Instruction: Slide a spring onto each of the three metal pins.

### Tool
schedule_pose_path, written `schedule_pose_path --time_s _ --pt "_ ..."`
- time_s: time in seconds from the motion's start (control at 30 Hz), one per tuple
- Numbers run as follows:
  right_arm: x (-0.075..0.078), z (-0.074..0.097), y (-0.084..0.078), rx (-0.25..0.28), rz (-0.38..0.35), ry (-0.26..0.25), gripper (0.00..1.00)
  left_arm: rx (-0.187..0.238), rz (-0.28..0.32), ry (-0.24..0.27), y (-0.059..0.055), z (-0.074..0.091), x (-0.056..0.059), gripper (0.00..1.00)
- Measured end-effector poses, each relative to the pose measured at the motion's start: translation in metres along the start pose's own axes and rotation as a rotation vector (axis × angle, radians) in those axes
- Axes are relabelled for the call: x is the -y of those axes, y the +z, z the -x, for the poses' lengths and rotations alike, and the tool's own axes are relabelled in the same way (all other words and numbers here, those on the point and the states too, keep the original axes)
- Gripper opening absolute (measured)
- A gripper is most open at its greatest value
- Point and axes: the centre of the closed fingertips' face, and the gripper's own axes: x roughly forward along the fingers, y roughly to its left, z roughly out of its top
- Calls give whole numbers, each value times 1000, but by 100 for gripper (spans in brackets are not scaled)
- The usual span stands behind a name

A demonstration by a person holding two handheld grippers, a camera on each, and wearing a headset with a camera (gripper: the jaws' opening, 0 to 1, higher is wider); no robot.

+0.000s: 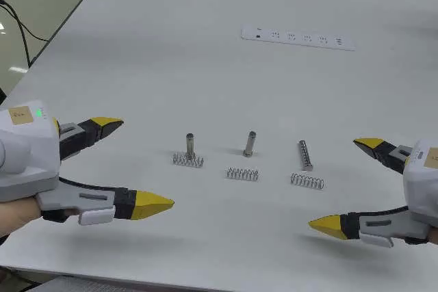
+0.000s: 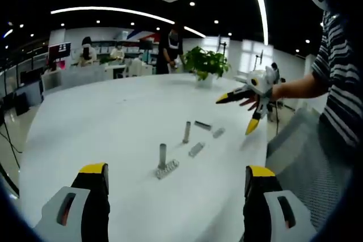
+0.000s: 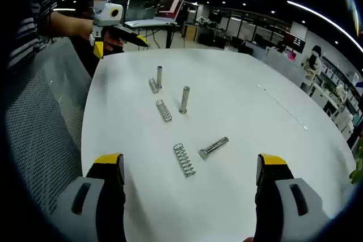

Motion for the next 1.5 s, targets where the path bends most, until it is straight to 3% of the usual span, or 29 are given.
schedule_pose_path --time_s 1.23,1.5 --pt "2 -1 -4 -5 5 2 97 -4 -4 -1 0 2 0 98" --pt "6 0 6 51 -87 11 96 0 -3 1 1 4 0 98"
